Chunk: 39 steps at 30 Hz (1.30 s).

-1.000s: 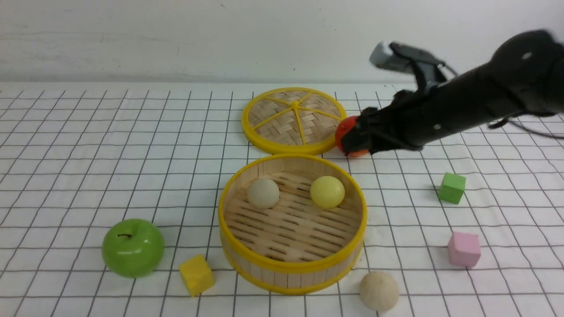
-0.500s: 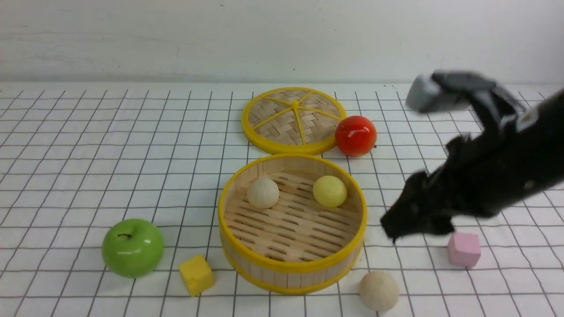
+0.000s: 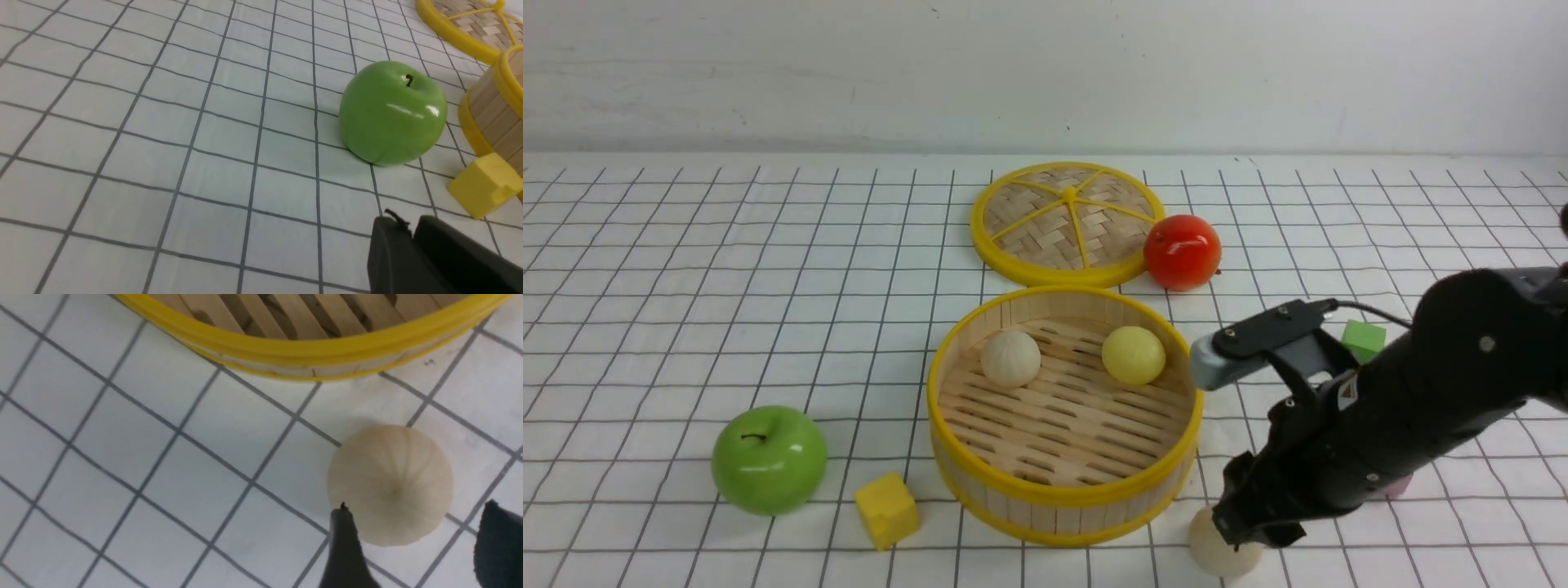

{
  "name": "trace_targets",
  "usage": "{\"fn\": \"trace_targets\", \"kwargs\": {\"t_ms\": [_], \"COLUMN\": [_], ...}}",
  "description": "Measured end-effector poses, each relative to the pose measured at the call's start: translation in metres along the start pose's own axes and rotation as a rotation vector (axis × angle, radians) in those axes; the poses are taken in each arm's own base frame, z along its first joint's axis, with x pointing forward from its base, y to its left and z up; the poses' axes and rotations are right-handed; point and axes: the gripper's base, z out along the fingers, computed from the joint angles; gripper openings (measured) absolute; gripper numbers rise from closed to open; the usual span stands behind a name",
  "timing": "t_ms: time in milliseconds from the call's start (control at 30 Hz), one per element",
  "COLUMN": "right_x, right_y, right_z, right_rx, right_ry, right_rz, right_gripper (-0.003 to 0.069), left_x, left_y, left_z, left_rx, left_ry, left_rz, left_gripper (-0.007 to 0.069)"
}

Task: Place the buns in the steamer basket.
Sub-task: Use the right arm to grab a steamed stuffed bun, then use the right arm to put the steamed stuffed bun into the steamer

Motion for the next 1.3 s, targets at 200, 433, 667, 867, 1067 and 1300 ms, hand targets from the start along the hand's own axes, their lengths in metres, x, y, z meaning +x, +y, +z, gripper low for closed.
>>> {"fn": "trace_targets", "kwargs": {"t_ms": [200, 433, 667, 867, 1067, 1300], "right_x": [0.0, -0.004, -0.002, -0.003, -0.02, -0.066], "right_y": [-0.003, -0.003, -0.005, -0.006, 0.003, 0.021], "right_z": [0.014, 0.014, 0.028, 0.03, 0.006, -0.062], "right_rx": [0.01, 0.001, 0.003, 0.002, -0.05, -0.127], "right_ry": [0.016, -0.018, 0.018, 0.023, 0.089, -0.023], "right_rz": [0.043, 0.078, 0.086, 0.087, 0.072, 0.047], "right_gripper": [0.0356, 0.0353, 0.0326, 0.0094, 0.0014, 0.0014], "left_x": [0.0, 0.0, 0.0, 0.0, 0.0, 0.0], "left_y": [0.0, 0.0, 0.0, 0.0, 0.0, 0.0], "left_z": [0.0, 0.0, 0.0, 0.0, 0.0, 0.0], "left_rx": [0.0, 0.0, 0.0, 0.0, 0.0, 0.0], "left_ry": [0.0, 0.0, 0.0, 0.0, 0.0, 0.0], "left_rz": [0.0, 0.0, 0.0, 0.0, 0.0, 0.0], "left_gripper": [0.008, 0.0086, 0.0092, 0.01, 0.0102, 0.011]}}
